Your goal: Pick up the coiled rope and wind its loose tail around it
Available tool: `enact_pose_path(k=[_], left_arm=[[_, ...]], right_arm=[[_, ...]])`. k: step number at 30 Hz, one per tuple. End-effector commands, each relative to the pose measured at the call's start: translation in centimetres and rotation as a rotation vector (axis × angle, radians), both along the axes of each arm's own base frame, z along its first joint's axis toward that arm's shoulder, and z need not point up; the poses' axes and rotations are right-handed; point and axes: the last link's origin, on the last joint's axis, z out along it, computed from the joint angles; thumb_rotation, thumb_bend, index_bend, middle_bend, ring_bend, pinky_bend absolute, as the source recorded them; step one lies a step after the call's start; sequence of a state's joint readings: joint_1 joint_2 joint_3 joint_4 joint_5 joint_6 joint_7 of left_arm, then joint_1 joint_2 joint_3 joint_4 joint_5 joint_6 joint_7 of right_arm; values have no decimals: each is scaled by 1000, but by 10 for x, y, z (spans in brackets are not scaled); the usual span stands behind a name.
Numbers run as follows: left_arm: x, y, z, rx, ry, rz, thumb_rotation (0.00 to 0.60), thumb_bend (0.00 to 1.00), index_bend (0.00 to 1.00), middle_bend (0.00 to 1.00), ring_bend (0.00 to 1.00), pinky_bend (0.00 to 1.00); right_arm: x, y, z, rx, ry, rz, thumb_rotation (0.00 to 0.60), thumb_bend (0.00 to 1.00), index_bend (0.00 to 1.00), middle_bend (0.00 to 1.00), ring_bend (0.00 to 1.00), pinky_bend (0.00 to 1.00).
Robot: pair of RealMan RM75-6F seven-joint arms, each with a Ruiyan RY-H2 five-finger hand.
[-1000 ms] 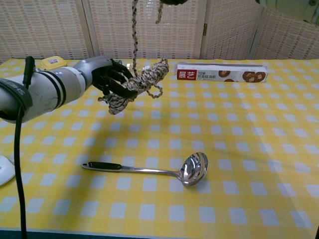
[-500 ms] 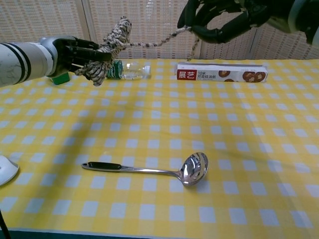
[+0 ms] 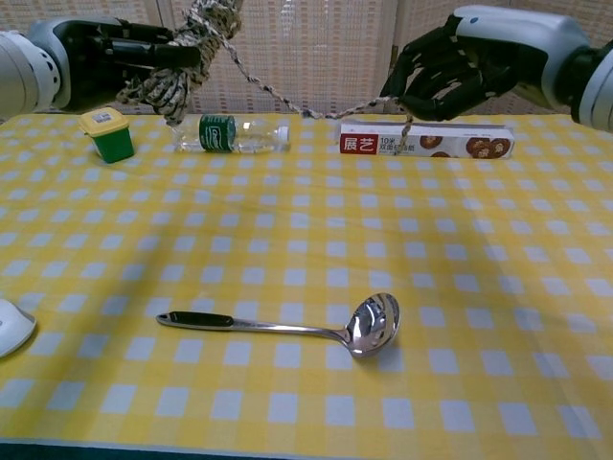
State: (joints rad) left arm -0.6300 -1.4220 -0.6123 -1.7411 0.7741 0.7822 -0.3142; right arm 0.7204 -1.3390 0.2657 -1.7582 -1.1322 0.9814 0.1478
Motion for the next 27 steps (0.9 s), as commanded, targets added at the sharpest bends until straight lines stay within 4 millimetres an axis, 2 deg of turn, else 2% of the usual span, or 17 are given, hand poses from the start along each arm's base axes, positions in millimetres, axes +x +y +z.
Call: enact_pose_path(k=[1,11,20,27], left_arm=[[6,-14,-3,-21,33,-96,600,553,610,615,618,692],[24,-31,-14,-20,136,-297,600,553,619,615,616,692],[24,-37,-30,23,310,-450,600,553,627,615,618,688],[23,-34,-43,70,499,-521,600,552,629,615,619,679]], right_arm=[[14,-16,-10,24,-21,-25,600,594,672,384,369,270],[45,-41,-28,33,-44,-73,600,594,677,388,379,272],[74,-53,-17,-8,-95,-71,600,595,684,401,402,304],[94,-46,-10,-16,-105,-29,600,595,687,417,411,366]])
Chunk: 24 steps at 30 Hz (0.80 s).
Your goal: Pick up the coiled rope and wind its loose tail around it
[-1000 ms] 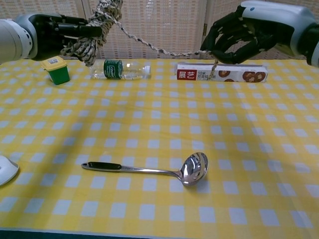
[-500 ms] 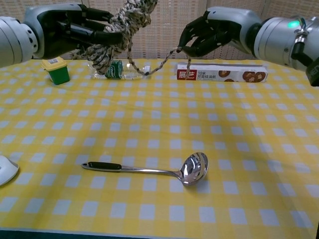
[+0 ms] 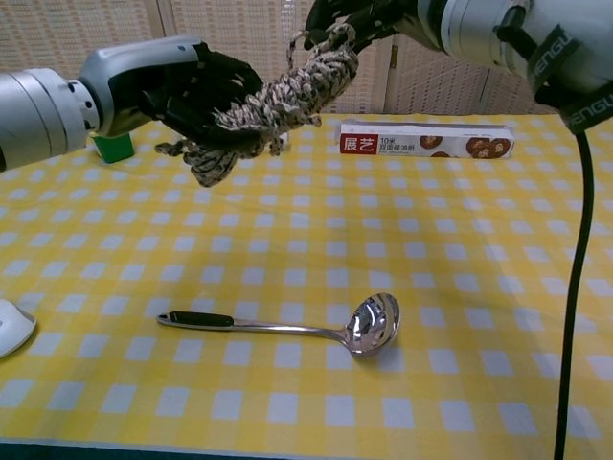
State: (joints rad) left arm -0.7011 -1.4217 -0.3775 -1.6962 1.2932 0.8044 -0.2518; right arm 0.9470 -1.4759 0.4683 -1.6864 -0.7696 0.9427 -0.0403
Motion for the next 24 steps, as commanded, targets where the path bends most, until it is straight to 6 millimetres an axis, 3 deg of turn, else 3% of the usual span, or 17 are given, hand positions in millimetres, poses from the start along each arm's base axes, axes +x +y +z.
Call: enact_pose_path(k=[1,15,24], left_arm=[[0,3,-10,47,110,-37,600,552,629,615,619,679],[-9,19,-24,166,297,109,600,553,631,617,630,680],[-14,29,-23,118,210,292,600,560,632,622,642,693]], right_arm=[[10,6,2,5,-4,24,600,595,687,417,411,376],[19,42,6,39,7,101,600,595,687,429,425,424],[20,66,-1,71,18,167,600,597,689,436,435,439]])
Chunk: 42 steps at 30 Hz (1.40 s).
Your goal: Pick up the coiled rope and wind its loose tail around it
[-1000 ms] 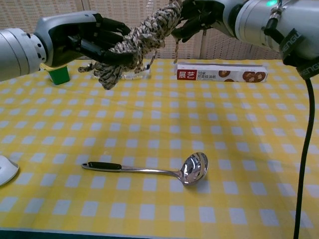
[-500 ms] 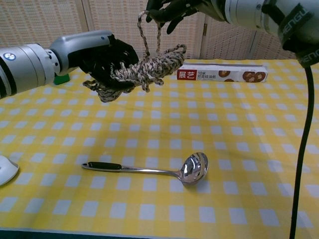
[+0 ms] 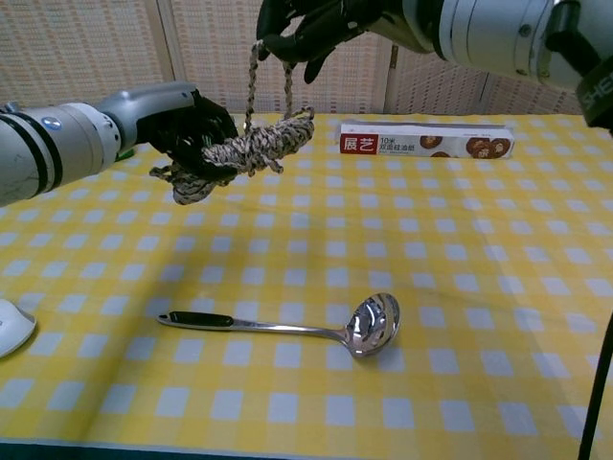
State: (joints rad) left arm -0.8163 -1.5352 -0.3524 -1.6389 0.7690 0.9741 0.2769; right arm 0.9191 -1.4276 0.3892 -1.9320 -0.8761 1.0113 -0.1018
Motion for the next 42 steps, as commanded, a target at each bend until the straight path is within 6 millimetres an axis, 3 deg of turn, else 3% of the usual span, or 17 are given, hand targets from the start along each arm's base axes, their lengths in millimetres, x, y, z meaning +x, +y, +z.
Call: enact_pose_path(k=[1,16,33,36,39,42], left_arm=[[0,5,2,-16,-77,76,600,562,632,623,644,696],[-15,19,36,-71,-372,234,600,567,633,626,648,700],[-9,5,67,-94,-529,159,600,568,633,625,646,700],[-9,2,70,-88,-519,132,600,568,633,625,644,700],[-9,1,72,-79,-512,116,600,568,633,626,642,699],[-10,1,73,-75,-506,110,600,568,633,626,640,700]], right_arm=[[-3,9,-1,6,3,16,600,597,689,438,437,440],[-36,19,-3,18,-11,-35,600,605,689,439,440,446],[-63,-2,-11,7,-29,-134,600,605,684,437,441,445],[-64,-3,-12,12,-21,-121,600,605,508,373,385,400],[-67,-3,-9,1,-3,-100,600,513,143,197,251,248],[-71,0,-4,-25,20,-79,600,387,6,53,134,138]])
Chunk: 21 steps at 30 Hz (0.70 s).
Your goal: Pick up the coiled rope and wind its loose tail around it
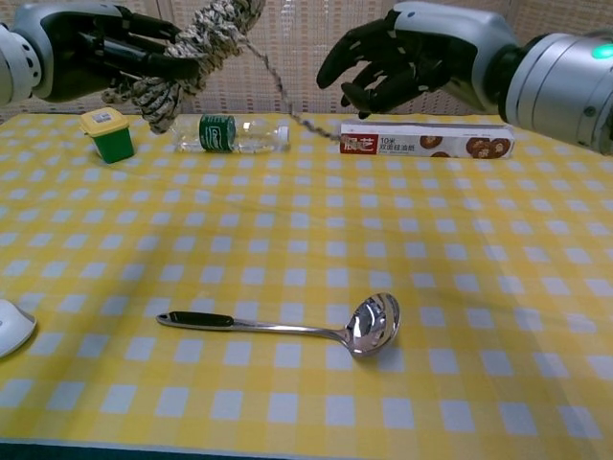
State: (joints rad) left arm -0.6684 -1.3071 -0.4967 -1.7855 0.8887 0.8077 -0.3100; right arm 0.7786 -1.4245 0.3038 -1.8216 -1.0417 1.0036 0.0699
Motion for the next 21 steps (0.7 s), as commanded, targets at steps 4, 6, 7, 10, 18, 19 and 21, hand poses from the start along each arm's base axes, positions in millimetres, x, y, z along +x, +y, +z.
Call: enact_pose_path(k=[4,6,7,10,18,19,21], left_arm=[[-7,1,3,5,21,-3,600,568,633,625,639,700],[-10,2,5,15,33,-2,600,568,633,626,639,700],[-12,2,6,23,39,-1,600,568,633,626,638,700],[-14,3,7,34,49,-3,600,567,633,625,638,700],[-30,1,14,97,111,-1,600,568,633,626,637,700],[-31,1,14,99,114,0,600,568,634,626,637,700],[-34,0,15,108,118,2,600,568,635,626,637,700]], right_arm=[[-14,8,13,-61,58,30,600,364,0,0,50,73],[-23,13,21,-86,82,35,600,364,0,0,46,71],[-28,16,26,-103,98,35,600,364,0,0,52,74],[-37,20,33,-130,129,34,600,362,0,39,107,97],[-138,81,90,-324,405,-119,600,362,148,181,221,168],[-147,88,95,-333,412,-138,600,363,150,181,221,169],[-165,104,105,-361,432,-176,600,363,152,181,221,169]])
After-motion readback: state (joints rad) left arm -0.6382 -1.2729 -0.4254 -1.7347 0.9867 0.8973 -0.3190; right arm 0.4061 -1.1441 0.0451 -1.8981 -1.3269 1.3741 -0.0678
